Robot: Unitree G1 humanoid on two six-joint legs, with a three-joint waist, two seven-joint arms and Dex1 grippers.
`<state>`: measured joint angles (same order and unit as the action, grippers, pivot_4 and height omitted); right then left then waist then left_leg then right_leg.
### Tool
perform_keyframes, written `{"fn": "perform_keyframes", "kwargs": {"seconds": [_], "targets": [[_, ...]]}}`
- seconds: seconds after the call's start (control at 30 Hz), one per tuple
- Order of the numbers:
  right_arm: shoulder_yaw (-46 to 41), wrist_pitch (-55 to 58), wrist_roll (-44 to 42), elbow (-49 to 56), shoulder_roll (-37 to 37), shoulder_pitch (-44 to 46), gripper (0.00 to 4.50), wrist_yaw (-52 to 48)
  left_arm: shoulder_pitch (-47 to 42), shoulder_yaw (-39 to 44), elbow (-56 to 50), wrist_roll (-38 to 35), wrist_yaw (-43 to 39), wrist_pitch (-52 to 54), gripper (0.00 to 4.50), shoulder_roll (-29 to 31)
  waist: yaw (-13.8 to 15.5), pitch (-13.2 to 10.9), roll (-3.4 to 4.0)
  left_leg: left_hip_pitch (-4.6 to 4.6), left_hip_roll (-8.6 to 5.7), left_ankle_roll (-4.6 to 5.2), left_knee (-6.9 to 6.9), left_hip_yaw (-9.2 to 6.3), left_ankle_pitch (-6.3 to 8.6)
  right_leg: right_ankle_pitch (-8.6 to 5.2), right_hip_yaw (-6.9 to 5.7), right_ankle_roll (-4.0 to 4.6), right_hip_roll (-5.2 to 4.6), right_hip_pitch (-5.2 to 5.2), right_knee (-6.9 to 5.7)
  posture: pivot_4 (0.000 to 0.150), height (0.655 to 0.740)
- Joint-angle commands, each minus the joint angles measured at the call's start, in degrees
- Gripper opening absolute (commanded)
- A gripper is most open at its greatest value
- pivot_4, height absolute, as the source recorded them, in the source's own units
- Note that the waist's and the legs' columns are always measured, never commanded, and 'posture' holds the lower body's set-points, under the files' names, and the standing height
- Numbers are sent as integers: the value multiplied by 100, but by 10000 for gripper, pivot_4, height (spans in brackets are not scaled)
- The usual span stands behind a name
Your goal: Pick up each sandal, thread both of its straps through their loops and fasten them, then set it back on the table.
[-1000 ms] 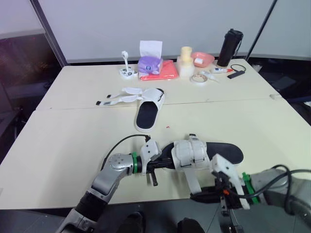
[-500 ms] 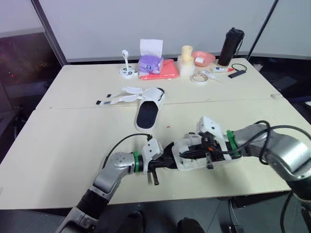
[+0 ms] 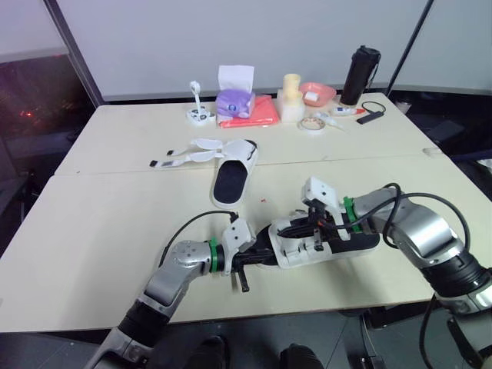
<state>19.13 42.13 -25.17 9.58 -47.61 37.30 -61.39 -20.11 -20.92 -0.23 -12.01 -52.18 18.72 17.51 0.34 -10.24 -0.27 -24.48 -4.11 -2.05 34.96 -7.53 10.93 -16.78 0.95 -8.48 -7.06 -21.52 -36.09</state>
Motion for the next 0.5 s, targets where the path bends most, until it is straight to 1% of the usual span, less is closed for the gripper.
{"fn": "perform_keyframes", "kwargs": {"seconds": [0.03, 0.2, 0.23, 0.27, 0.3, 0.43, 0.47, 0.5], "targets": [[-234, -207, 330, -228, 24, 212, 148, 107, 179, -173, 172, 144, -25, 301, 0, 125, -1, 0, 0, 1, 0, 0, 1, 0, 0, 0, 0, 0, 0, 1, -1, 1500, 7400], [-269, -183, 409, -463, 96, 133, 148, 85, 166, -166, 132, 145, -24, 331, 0, 132, -2, 1, 0, 5, 0, 0, 3, 0, 0, 0, 0, 1, 1, 6, -1, 1500, 7400], [-283, -165, 408, -496, 110, 126, 7101, 80, 165, -161, 122, 143, -24, 339, 0, 136, -2, 1, 0, 6, 0, 0, 4, 0, 0, 1, 1, 2, 1, 7, -1, 1500, 7400], [-295, -164, 415, -522, 123, 122, 9801, 83, 164, -157, 112, 141, -22, 347, 0, 139, -1, 1, 1, 7, 0, 0, 4, 0, 0, 1, 1, 2, 1, 8, -1, 1500, 7400], [-311, -189, 443, -558, 142, 123, 14420, 114, 166, -154, 100, 140, -16, 358, 0, 141, 3, 1, 1, 7, 0, 0, 4, -1, 0, 0, 1, 2, 1, 8, -1, 1500, 7400], [-371, -260, 565, -721, 279, 173, 35269, 228, 169, -137, 70, 130, -9, 390, 0, 151, 16, 1, 1, 6, 0, -1, 2, -1, 0, 1, 2, 2, 1, 7, 0, 1500, 7400], [-381, -291, 611, -776, 330, 191, 39318, 256, 167, -135, 63, 127, -9, 397, 0, 152, 18, 1, 1, 6, -1, -1, -2, -1, 0, 1, 2, 2, 1, 5, 0, 1500, 7400], [-375, -323, 665, -848, 388, 214, 39318, 292, 164, -134, 58, 125, -9, 402, 0, 153, 15, 1, 1, 6, -1, -1, -5, -1, 0, 1, 2, 1, 1, 4, -1, 1500, 7400]]}}
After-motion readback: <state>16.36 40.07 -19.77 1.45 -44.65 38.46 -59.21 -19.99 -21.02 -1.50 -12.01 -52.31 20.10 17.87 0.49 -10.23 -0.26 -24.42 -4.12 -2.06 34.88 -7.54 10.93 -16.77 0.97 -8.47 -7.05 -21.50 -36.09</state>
